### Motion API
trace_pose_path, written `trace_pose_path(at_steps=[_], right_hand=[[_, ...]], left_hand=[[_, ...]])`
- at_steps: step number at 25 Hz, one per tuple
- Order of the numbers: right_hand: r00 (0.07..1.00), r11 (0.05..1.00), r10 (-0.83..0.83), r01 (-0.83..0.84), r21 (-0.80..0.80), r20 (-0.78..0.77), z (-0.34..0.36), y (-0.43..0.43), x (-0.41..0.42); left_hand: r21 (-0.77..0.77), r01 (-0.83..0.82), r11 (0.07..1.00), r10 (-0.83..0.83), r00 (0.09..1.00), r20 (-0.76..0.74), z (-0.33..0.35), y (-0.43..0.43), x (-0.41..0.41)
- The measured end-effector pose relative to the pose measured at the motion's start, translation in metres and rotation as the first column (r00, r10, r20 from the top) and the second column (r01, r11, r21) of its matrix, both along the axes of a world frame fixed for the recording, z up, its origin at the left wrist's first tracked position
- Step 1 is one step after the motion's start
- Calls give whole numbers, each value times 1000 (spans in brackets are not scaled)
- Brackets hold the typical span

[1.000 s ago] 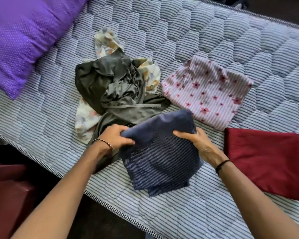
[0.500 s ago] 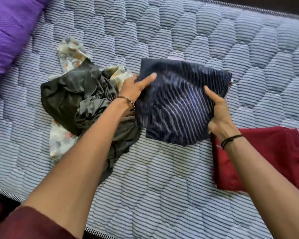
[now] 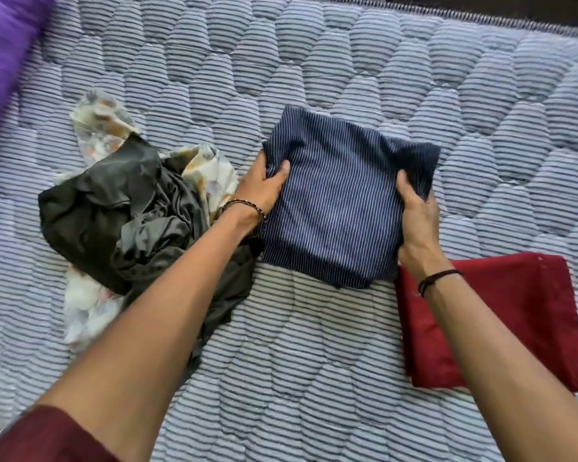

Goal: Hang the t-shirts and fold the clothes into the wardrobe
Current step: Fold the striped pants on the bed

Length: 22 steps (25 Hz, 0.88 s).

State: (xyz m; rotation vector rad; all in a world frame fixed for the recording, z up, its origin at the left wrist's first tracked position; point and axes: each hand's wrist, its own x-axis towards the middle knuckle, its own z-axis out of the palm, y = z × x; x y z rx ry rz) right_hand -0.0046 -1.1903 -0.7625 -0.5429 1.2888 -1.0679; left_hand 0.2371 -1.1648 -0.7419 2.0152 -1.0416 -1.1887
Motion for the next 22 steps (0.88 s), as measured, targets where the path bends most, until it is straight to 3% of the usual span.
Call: trace_pose_path(at_steps=[3, 7, 11, 13, 16, 18, 20, 22], right_hand=[[991, 999, -24, 19, -40, -131, -1, -2, -3], [937, 990, -114, 78, -119, -330, -2, 2, -6], [787, 972, -220, 124, -202, -577, -1, 5, -4], [666, 962, -238, 61, -266, -707, 2, 4, -5], [462, 904, -323, -107, -413, -826, 9, 0, -2], [318, 847, -367, -274, -456, -874, 14, 2, 4], [182, 774, -387, -468, -426, -904, 17, 9, 14], [30, 687, -419, -643, -338, -907, 18, 15, 22]], left_hand=[[174, 43, 984, -55, 996, 68, -2, 0, -2], [82, 20, 996, -28, 995, 97, 1, -3, 0], [35, -37, 999, 35, 999, 42, 0, -5, -3], [57, 8, 998, -20, 977, 214, 0, -1, -7], [35, 139, 990, -137, 851, 507, 9, 7, -18], [-48, 315, 948, -195, 694, 693, 15, 11, -24], [-61, 521, 851, -240, 491, 837, 14, 15, -31], [27, 675, 738, -346, 344, 873, 7, 22, -37]])
